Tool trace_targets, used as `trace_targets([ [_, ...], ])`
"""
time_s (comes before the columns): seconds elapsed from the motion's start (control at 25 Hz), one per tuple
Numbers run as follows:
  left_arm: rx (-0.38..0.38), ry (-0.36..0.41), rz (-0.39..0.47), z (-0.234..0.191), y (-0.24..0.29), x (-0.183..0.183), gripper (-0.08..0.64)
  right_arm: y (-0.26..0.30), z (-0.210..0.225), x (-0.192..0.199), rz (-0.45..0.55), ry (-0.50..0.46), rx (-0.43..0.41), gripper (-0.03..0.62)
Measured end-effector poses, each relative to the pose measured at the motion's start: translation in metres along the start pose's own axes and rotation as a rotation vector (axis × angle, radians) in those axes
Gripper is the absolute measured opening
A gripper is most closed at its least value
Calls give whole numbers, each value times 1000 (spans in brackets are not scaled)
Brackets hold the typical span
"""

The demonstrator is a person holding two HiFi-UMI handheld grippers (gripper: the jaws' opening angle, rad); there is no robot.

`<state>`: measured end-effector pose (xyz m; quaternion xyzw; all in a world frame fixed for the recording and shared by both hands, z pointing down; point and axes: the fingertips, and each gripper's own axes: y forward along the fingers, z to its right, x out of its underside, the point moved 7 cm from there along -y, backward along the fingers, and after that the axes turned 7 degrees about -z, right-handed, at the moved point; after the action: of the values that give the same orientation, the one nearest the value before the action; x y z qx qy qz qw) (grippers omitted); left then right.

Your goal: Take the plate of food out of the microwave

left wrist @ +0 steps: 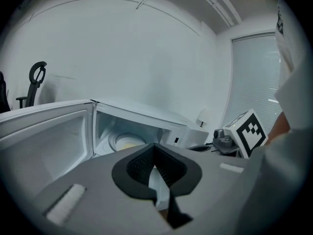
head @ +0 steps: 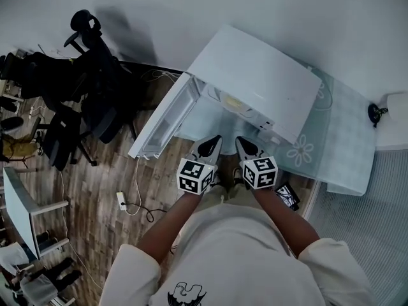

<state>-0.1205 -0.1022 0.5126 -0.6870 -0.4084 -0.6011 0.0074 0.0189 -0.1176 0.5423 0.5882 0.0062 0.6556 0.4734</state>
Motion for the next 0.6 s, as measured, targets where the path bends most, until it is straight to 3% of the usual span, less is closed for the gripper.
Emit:
trace_targets([
  [0.24,-19,31,-15,-19,27,4,3,44,27,6,-26,85,99,14],
  [0.48,-57,-24,-129,-56,65,28,3,77,49,16,-78,133,171,14],
  [0.6,-55,-7,-165,-65,74,31,5,90,60,19,-76,191,188,14],
])
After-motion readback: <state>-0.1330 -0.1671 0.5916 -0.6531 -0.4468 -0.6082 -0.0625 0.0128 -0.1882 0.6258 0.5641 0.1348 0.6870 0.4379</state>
